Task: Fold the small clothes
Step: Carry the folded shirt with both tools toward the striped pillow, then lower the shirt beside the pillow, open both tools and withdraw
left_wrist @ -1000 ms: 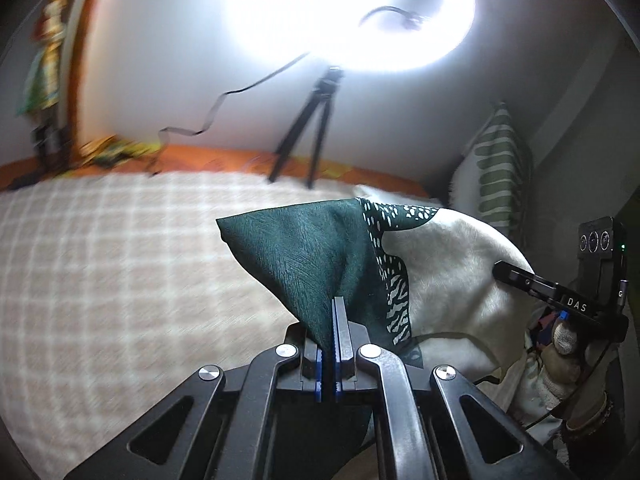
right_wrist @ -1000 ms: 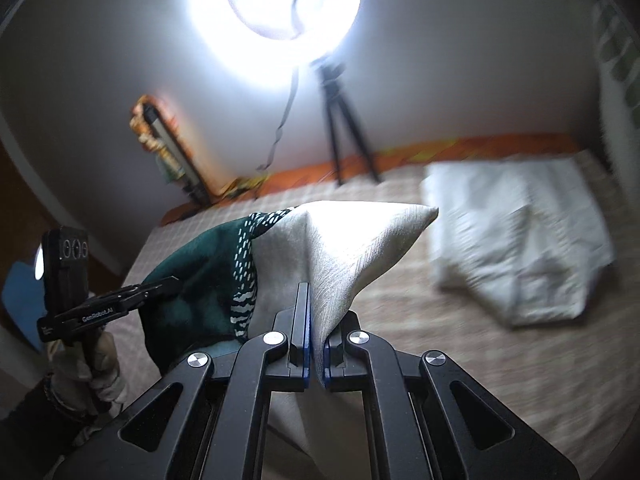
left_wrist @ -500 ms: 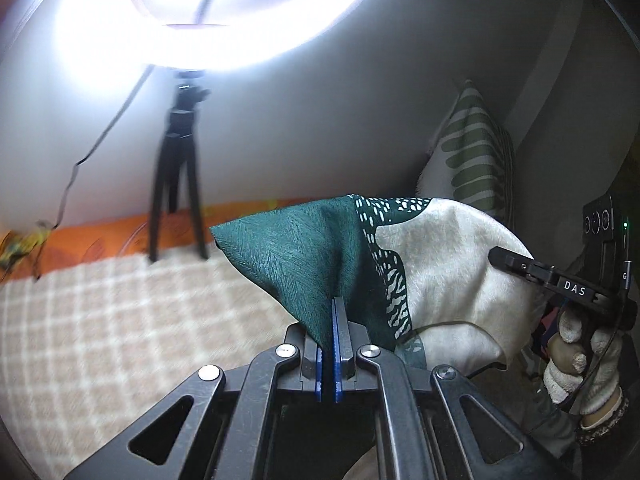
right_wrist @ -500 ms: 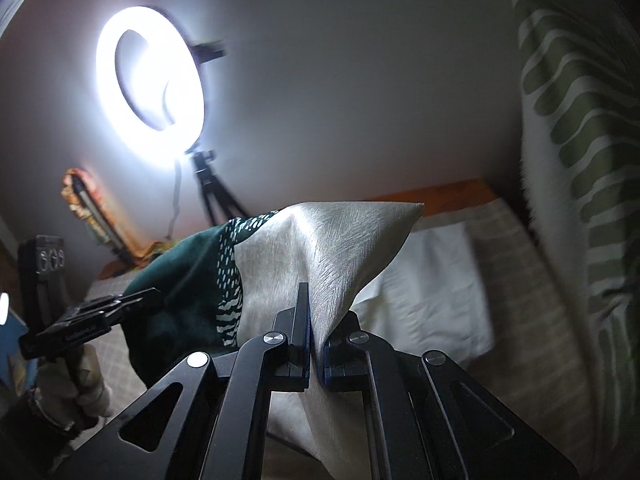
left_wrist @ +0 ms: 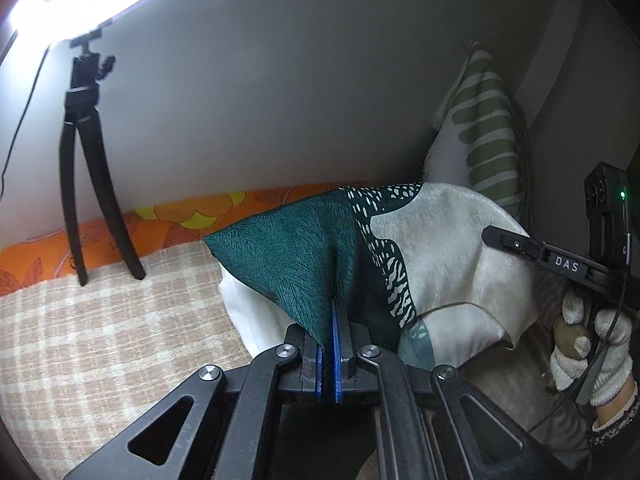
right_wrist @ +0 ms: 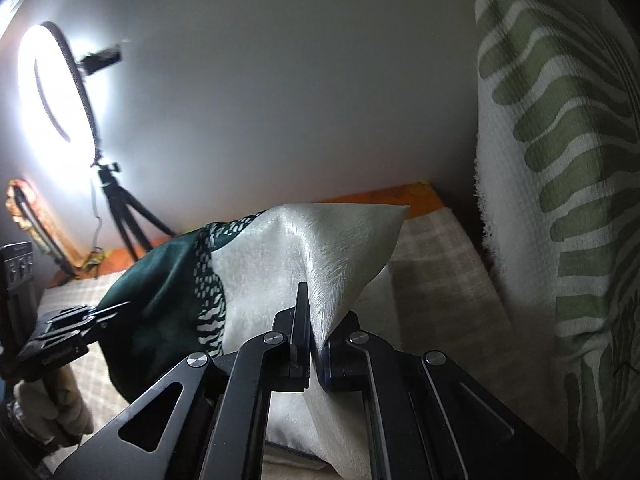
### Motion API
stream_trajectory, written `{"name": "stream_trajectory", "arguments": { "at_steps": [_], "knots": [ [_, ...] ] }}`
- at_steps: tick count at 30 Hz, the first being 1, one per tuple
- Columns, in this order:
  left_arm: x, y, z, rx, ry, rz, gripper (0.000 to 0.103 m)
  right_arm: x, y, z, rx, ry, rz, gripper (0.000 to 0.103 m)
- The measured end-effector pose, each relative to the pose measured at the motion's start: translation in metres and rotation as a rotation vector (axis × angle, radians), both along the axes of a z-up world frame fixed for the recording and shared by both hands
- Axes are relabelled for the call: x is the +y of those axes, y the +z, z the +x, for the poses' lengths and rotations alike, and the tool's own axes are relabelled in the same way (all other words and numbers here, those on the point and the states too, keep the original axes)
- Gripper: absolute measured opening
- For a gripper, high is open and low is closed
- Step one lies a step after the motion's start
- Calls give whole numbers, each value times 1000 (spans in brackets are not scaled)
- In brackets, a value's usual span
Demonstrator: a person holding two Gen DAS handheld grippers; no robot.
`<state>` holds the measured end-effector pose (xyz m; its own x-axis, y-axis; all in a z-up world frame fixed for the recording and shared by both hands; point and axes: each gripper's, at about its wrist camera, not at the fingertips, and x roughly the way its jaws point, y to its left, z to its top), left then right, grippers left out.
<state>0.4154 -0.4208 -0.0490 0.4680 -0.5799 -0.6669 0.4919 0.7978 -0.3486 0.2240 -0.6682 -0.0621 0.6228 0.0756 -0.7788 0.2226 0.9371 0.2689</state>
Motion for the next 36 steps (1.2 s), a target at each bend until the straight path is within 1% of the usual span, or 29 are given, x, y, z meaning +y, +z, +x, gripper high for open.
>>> {"name": "stream_trajectory", "arguments": {
  "at_steps": [4, 5, 6, 7, 8, 9, 10, 12, 13, 14, 18, 22, 27, 33, 34, 36],
  "knots": [
    [-9, -7, 3, -1, -1, 32, 2, -7, -16, 8, 29, -12, -27, 3],
    [-10, -8, 2, -6, 1, 41, 6, -9, -19, 9, 34, -19, -30, 3],
    [-10, -7, 1, -16, 0, 45, 19, -11, -22, 10, 41, -27, -37, 3],
    [-10, -5, 1, -23, -1, 50, 37, -12, -24, 11, 54, -38, -49, 5],
    [-10, -2, -1, -34, -4, 54, 43, -12, -25, 11, 61, -49, -59, 7],
    [-10, 0, -3, -47, -7, 59, 52, -12, -25, 11, 63, -58, -74, 7],
    [-9, 4, -5, -61, -9, 66, 59, -12, -24, 10, 63, -63, -86, 9],
    [-9, 9, -9, -85, -10, 73, 63, -11, -21, 7, 65, -67, -105, 24],
    [-9, 12, -11, -91, -10, 77, 66, -11, -18, 5, 69, -77, -114, 39],
    [-10, 15, -12, -94, -11, 77, 68, -10, -15, 3, 63, -87, -127, 45],
    [-8, 26, -20, -101, -6, 70, 71, -9, -2, -6, 42, -99, -133, 45],
    [-3, 41, -37, -122, -7, 69, 74, -4, 13, -17, 31, -105, -156, 45],
    [10, 67, -69, -174, -10, 73, 77, 10, 39, -37, 5, -120, -166, 45],
    [31, 98, -108, -218, 8, 56, 79, 37, 75, -57, -36, -117, -176, 45],
    [35, 103, -114, -222, 9, 53, 81, 43, 82, -61, -44, -118, -175, 46],
    [46, 113, -127, -237, 11, 49, 83, 55, 93, -69, -57, -115, -177, 50]
  ]
}}
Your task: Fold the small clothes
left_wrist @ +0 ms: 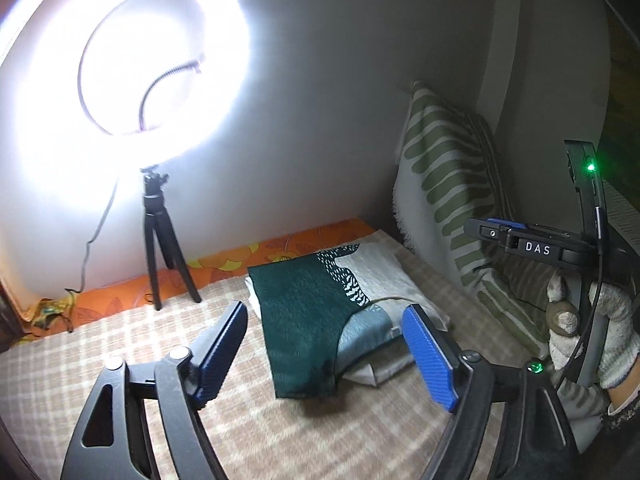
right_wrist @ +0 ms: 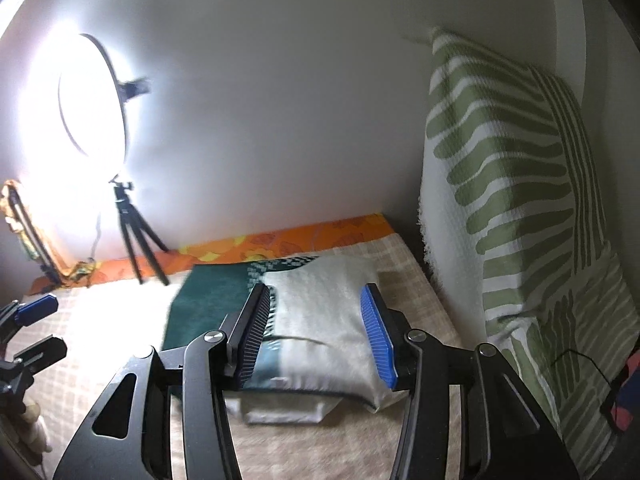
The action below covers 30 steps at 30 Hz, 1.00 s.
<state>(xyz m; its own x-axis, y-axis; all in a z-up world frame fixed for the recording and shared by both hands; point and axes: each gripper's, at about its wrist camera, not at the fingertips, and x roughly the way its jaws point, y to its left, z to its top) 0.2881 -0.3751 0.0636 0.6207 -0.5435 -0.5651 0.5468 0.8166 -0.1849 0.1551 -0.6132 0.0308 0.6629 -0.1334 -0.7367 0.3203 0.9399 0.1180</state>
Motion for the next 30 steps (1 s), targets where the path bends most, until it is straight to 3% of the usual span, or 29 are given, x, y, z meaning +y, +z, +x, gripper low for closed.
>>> {"name": "stream_trajectory", "arguments": {
  "at_steps": [6, 8, 13, 19, 26, 30],
  "knots": [
    [40, 23, -40, -30, 19, -13, 95, 49, 29, -26, -23, 11, -18, 56],
    [54, 28, -53, -39, 24, -17, 96, 66, 38, -37, -26, 9, -19, 66],
    [89, 35, -91, -81, 44, -3, 102, 111, 53, -64, -44, -7, -64, 73],
    [123, 35, -129, -120, 63, 17, 103, 161, 52, -89, -42, -22, -117, 78],
    [155, 19, -163, -160, 98, 55, 103, 199, 42, -112, -48, -41, -75, 80],
    [171, 5, -171, -141, 106, 50, 103, 216, 33, -122, -56, -62, -74, 80]
  ]
}}
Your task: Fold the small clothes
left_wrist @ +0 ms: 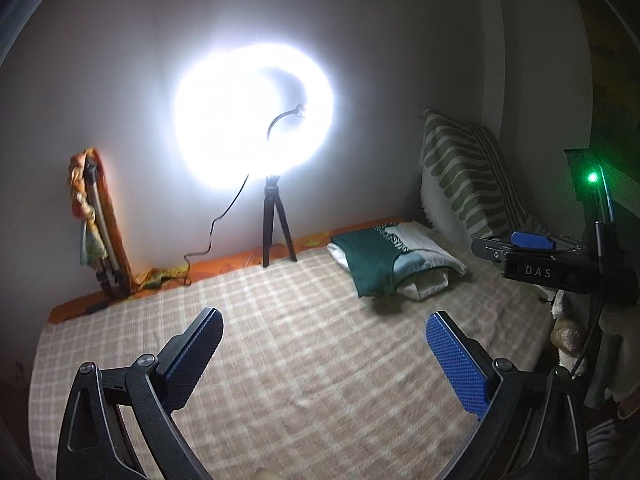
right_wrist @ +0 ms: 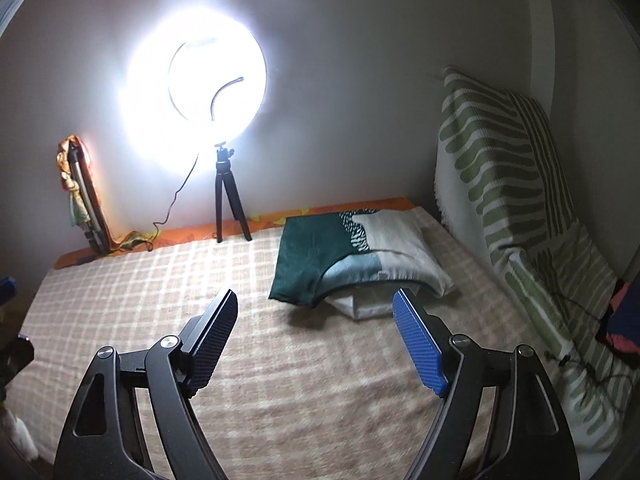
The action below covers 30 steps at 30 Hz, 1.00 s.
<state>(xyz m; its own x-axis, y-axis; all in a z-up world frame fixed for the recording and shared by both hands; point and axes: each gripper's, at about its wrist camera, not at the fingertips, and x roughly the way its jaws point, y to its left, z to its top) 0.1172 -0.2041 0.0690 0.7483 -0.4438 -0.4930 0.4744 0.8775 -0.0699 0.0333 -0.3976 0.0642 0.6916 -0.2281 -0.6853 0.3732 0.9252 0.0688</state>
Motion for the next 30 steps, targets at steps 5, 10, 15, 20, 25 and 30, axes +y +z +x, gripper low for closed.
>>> {"name": "stream_trajectory", "arguments": {
  "at_steps": [5, 10, 15, 20, 25, 30],
  "knots": [
    [12, -16, -5, 22, 33, 22, 103, 15, -14, -6, -12, -25, -16, 81],
    [18, -25, -4, 41, 49, 30, 103, 26, -26, -7, -15, -29, -22, 81],
    [19, -33, 0, 58, 60, 43, 103, 34, -33, -9, -30, -27, -47, 82],
    [17, -40, 0, 73, 63, 55, 103, 36, -39, -10, -33, -22, -54, 82],
    [16, -41, -2, 68, 62, 65, 103, 36, -41, -10, -32, -20, -66, 82],
    [15, -39, -5, 59, 55, 68, 103, 36, -43, -11, -34, -26, -58, 82]
  ]
}}
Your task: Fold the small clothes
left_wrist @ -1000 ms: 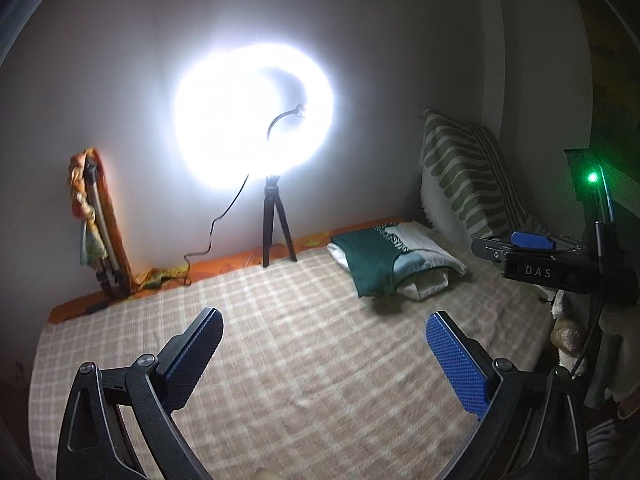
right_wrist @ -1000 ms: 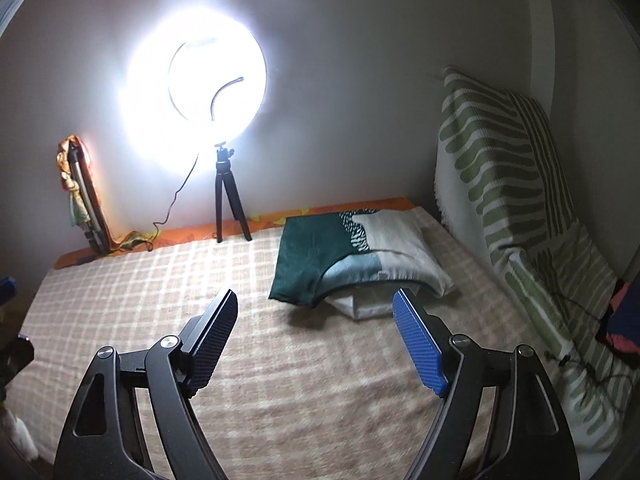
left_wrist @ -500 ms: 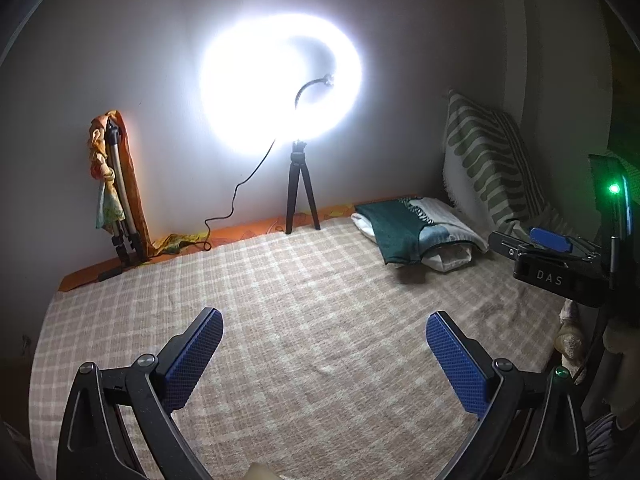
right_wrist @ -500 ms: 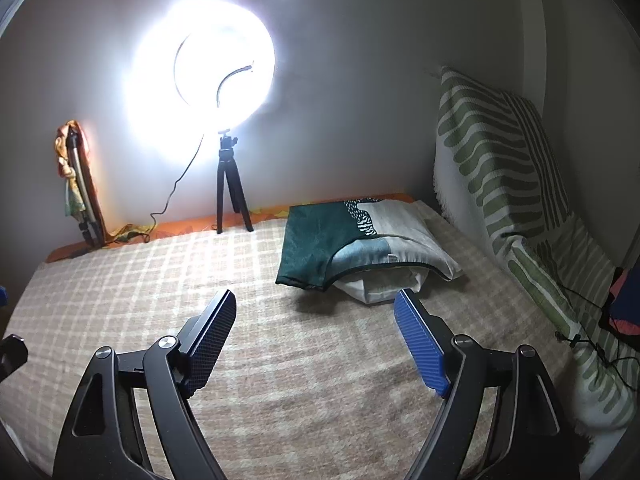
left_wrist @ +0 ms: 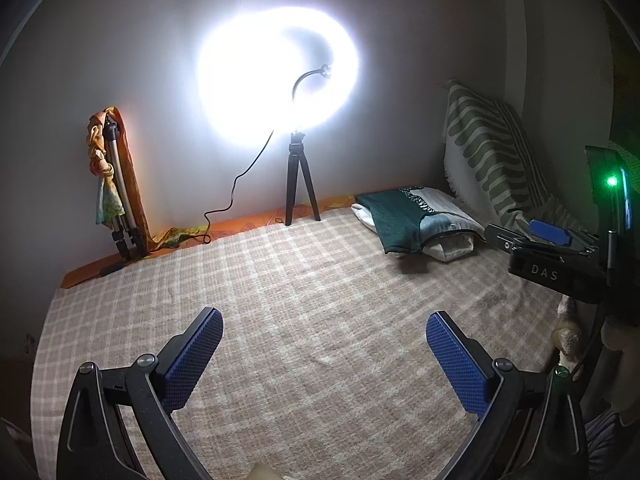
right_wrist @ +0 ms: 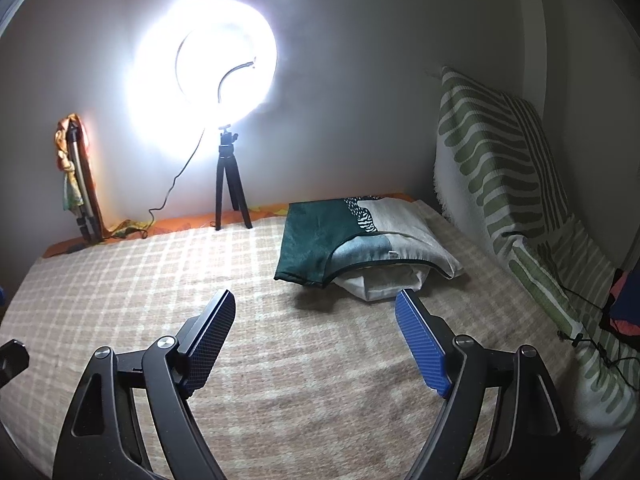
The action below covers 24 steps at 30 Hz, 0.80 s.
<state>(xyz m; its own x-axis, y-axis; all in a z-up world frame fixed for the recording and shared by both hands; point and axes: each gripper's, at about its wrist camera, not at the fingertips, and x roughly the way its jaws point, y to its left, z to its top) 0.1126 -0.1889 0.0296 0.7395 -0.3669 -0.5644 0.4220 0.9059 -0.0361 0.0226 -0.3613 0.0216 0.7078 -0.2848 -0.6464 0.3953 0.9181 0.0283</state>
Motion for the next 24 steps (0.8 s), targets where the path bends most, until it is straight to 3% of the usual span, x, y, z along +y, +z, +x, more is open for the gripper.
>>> {"name": "stream_trajectory", "arguments": {
  "at_steps": [24],
  "knots": [
    [-2, 1, -2, 4, -4, 1, 103, -1, -3, 2, 7, -2, 15, 82]
  ]
}}
